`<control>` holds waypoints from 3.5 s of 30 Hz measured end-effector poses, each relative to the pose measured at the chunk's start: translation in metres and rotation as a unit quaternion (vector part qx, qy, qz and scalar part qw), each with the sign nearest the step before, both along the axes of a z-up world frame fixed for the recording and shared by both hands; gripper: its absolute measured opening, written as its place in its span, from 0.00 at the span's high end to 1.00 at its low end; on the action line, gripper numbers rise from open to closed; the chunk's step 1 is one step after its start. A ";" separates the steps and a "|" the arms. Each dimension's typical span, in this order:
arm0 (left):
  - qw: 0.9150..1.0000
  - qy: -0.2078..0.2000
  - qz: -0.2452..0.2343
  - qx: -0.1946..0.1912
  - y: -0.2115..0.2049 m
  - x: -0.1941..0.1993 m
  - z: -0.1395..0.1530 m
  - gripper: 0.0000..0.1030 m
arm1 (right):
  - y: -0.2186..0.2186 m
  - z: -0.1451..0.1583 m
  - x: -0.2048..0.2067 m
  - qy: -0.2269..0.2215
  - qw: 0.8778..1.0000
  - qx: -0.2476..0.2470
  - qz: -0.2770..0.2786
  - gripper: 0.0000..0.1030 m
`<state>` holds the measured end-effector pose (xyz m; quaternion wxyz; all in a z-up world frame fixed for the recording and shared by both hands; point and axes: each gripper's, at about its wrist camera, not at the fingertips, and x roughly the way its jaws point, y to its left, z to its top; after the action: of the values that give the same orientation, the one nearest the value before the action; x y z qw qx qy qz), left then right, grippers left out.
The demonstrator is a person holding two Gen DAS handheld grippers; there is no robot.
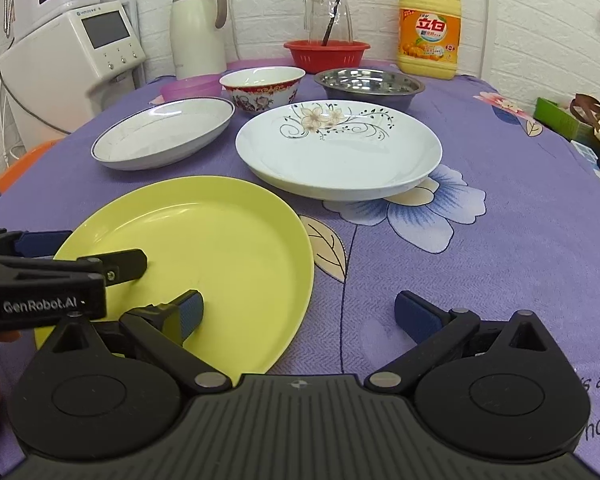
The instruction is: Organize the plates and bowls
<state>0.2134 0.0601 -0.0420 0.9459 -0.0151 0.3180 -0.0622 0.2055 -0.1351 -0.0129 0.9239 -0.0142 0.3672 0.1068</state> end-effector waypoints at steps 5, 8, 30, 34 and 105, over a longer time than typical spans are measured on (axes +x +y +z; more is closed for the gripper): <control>1.000 -0.009 -0.022 -0.014 0.000 -0.002 0.000 0.48 | 0.005 -0.001 0.000 -0.012 1.000 0.004 0.008 0.00; 1.000 -0.010 -0.020 -0.014 -0.001 -0.002 0.000 0.51 | 0.009 0.001 -0.004 -0.021 1.000 0.008 0.018 0.00; 0.997 0.003 0.069 -0.013 0.073 -0.015 0.005 0.60 | 0.091 0.005 0.008 -0.005 0.996 0.033 0.086 0.00; 0.998 0.006 0.064 -0.027 0.076 -0.012 0.005 0.55 | 0.087 0.005 0.008 -0.005 0.996 0.036 0.086 0.00; 0.999 0.026 0.030 -0.003 0.122 0.175 0.013 0.35 | 0.135 0.002 0.185 0.036 0.983 0.009 0.181 0.00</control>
<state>0.3886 0.1826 -0.0290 0.9388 -0.0287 0.3416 -0.0347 0.3900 0.0001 -0.0113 0.8755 -0.0681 0.3908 0.2757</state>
